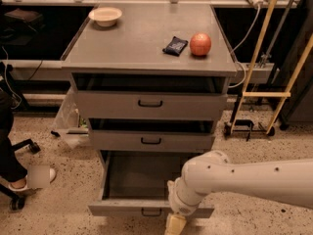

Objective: Close bottom drawer

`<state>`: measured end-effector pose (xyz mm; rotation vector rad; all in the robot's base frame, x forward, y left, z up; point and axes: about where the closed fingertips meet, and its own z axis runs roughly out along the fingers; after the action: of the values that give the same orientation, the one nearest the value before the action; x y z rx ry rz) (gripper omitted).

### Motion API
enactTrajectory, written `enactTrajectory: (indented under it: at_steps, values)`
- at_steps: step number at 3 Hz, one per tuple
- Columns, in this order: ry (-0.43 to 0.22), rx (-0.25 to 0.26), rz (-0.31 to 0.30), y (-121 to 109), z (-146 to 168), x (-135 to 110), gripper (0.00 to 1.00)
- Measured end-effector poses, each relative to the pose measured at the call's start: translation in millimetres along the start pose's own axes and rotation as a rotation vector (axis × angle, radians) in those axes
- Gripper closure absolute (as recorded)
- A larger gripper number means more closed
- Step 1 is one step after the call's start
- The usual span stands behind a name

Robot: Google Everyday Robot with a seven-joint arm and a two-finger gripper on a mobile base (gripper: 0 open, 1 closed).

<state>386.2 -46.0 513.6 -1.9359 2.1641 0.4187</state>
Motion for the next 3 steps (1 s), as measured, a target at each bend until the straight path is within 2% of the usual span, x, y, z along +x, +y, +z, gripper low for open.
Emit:
enactTrajectory:
  at_steps: [1, 2, 3]
  values:
    - [0.019, -0.059, 0.125, 0.1, 77.3, 38.7, 0.0]
    - [0.021, -0.101, 0.156, 11.9, 97.1, 48.2, 0.0]
    - [0.021, -0.101, 0.156, 11.8, 97.2, 48.2, 0.0]
